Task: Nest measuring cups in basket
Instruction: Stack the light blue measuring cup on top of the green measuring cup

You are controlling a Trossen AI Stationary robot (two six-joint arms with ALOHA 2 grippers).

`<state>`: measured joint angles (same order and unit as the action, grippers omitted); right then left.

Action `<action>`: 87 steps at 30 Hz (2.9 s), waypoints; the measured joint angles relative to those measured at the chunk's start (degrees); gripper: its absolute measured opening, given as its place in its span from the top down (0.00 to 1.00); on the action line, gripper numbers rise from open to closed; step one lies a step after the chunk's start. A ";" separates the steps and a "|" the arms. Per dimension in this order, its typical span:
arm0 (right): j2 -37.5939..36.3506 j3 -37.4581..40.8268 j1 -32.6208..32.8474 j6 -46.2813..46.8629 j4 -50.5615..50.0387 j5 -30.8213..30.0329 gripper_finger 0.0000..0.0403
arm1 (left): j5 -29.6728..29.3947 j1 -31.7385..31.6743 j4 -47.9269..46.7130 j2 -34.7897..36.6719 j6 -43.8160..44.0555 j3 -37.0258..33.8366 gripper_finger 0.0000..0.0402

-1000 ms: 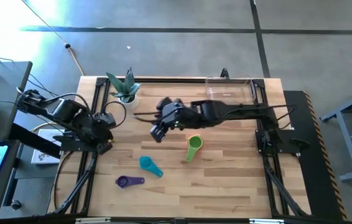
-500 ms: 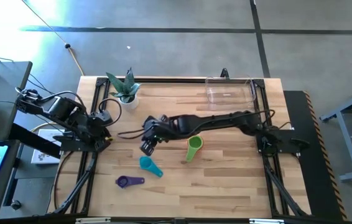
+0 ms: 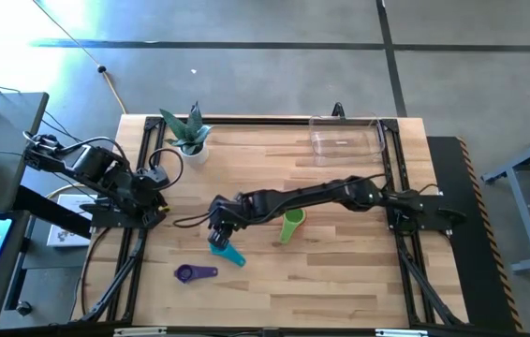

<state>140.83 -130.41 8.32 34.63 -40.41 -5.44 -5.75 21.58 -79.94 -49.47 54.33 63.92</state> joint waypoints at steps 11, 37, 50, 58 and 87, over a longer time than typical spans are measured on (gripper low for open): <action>3.02 0.04 0.29 0.03 2.40 2.59 0.67 | -0.01 0.00 0.04 0.02 -0.06 0.00 0.82; 6.16 0.00 1.11 -0.12 -1.01 1.60 0.67 | -0.85 -0.02 0.05 0.00 -2.01 0.00 0.82; 7.18 0.02 1.07 5.73 -1.23 5.27 0.96 | -1.58 -0.02 0.07 -0.01 -3.50 0.00 0.82; 6.87 -3.91 1.71 14.96 -5.43 5.16 0.99 | -1.78 0.00 0.04 0.00 -3.54 0.00 0.82; -9.05 -4.61 5.73 46.62 -36.48 -18.64 1.00 | -3.94 0.00 0.42 0.00 -14.41 -3.15 0.82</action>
<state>131.78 -135.02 14.04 81.26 -76.89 -24.08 -9.70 21.58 -79.53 -49.47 39.92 60.77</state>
